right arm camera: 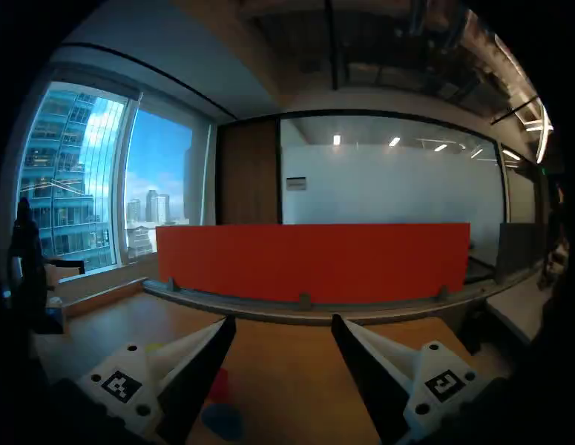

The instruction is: Pour water

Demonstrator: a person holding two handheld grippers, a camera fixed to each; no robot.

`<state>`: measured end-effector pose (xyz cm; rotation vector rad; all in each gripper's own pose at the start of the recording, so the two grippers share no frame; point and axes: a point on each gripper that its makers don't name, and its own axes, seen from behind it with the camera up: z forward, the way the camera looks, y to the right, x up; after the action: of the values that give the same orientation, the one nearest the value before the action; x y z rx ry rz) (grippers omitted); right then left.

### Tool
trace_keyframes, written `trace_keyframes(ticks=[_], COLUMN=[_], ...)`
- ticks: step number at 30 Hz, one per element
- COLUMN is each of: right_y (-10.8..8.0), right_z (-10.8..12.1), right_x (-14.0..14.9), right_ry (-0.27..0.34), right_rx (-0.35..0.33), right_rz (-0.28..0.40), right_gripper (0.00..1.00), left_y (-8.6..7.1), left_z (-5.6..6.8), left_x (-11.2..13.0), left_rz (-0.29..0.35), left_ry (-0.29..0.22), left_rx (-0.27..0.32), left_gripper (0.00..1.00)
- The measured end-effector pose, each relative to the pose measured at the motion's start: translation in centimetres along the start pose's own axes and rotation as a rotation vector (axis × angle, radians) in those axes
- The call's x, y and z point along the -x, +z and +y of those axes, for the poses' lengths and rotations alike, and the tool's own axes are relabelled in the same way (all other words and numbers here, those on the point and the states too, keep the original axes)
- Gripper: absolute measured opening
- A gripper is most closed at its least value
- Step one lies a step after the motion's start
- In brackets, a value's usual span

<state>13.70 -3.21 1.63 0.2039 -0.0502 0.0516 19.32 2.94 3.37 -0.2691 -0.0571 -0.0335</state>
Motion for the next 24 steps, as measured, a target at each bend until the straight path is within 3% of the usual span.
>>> trace_keyframes(ticks=[9,15,18,24], right_y=[-0.4,-0.8,-1.1,-1.0], right_z=[-3.0,-4.8,-5.2,-5.4], right_x=[-0.5,-1.7,-2.2,-1.9], right_ry=[-0.02,0.053,0.067,0.024], right_rx=[-0.168,-0.278,-0.31,-0.323], right_rz=[0.01,0.03,0.041,0.021], right_gripper=[1.0,1.0,1.0,0.99], left_y=[0.1,0.1,0.2,0.2], left_z=[2.8,4.5,4.8,5.0], left_x=[-1.2,-0.9,-0.6,0.2], left_rz=[0.017,0.002,-0.006,-0.027], left_ry=[0.005,-0.008,0.0,0.034], left_rx=[0.143,0.232,0.257,0.275], left_gripper=[0.99,0.99,0.99,0.99])
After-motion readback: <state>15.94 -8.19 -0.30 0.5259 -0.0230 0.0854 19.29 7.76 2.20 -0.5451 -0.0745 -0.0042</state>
